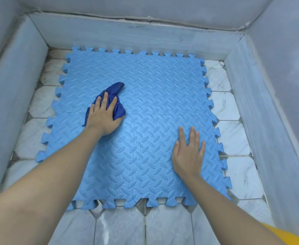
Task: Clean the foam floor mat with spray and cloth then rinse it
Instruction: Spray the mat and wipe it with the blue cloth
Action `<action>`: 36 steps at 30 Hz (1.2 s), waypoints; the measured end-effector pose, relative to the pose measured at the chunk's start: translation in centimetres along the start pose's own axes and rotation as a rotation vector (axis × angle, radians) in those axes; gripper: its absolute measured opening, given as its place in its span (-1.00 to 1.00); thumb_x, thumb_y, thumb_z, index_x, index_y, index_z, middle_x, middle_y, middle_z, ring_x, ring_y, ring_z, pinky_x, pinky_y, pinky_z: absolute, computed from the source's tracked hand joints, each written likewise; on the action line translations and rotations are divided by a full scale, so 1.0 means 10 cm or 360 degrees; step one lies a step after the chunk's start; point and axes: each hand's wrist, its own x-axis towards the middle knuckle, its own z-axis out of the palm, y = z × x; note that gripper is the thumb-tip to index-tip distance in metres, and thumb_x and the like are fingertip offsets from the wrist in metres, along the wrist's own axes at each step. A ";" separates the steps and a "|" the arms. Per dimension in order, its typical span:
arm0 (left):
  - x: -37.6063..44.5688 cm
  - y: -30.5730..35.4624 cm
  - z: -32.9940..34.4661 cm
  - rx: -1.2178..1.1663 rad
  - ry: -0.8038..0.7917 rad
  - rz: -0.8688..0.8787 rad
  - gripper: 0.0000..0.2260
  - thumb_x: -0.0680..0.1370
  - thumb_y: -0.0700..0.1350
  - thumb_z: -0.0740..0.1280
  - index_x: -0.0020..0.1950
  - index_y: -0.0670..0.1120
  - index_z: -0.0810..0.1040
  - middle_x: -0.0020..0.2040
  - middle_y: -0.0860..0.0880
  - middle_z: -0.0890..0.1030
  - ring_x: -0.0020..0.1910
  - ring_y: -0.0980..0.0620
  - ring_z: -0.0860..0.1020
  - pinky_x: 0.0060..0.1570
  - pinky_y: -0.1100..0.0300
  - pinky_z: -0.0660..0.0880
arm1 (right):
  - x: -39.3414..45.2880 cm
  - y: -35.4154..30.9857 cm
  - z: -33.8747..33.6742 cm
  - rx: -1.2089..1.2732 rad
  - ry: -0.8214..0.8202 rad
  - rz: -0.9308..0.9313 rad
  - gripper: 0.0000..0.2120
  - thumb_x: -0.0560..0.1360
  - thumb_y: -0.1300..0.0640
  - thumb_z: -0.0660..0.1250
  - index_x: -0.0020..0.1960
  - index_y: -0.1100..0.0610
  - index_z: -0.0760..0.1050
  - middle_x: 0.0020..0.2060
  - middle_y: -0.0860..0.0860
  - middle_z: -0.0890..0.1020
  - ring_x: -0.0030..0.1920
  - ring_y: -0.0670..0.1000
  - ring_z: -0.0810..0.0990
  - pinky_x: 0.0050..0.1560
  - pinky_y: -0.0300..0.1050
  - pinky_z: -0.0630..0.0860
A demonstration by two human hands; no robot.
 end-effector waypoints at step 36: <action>0.96 0.78 -3.75 0.0304 0.0739 0.0407 -0.34 0.62 0.14 0.05 0.56 -0.10 -0.20 0.57 -0.12 -0.15 0.55 -0.07 -0.14 0.49 -0.01 -0.09 | 3.20 -2.68 -4.70 -0.0335 0.0729 -0.0356 -0.48 0.63 -0.24 -0.05 0.18 0.16 0.41 0.14 0.15 0.57 0.16 0.15 0.48 0.10 -0.01 0.30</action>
